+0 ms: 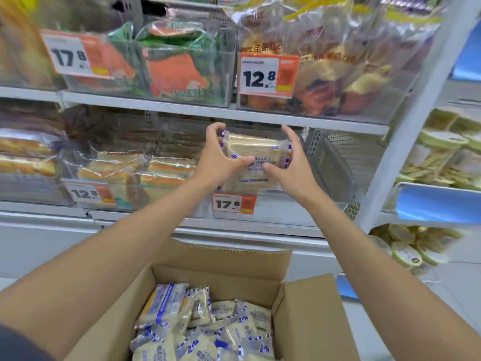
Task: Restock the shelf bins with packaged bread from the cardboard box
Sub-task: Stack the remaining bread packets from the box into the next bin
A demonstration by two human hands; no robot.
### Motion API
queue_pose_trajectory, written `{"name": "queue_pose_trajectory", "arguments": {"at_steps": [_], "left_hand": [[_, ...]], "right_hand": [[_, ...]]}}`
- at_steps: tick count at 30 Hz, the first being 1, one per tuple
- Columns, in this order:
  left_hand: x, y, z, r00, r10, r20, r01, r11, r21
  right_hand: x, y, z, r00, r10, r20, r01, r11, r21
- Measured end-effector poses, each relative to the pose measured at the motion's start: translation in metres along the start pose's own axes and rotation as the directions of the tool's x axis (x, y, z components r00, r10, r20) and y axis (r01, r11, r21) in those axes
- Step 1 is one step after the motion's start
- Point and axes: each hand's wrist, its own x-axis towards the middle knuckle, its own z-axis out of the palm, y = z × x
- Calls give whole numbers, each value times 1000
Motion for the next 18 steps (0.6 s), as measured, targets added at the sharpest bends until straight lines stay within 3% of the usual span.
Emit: {"name": "queue_pose_trajectory", "arguments": {"at_steps": [3,5,7,9,12,15,18], "left_hand": [[26,-12,5,995,80,57,-95,934,343],[36,-29,3,983,45,178,-151,749,645],[43,-47,-1,956,14,293,-249,565,787],[45,-57,-5,921,9,390,-351,459,817],[49,-60,-14,875,-49,481,-407,461,789],[51,-58,-21,858,-51,511,-431,469,771],[46,-60,-21,875,24,484,-443,445,779]], "right_hand": [[18,27,3,1000,18,-7,-19,988,-152],[21,51,15,999,47,15,-42,965,-259],[24,66,25,992,81,92,-41,924,-379],[30,72,26,960,170,221,-51,886,-460],[37,74,18,902,311,299,-184,904,-385],[41,71,19,886,355,300,-187,864,-467],[45,63,24,895,310,320,-158,892,-424]]}}
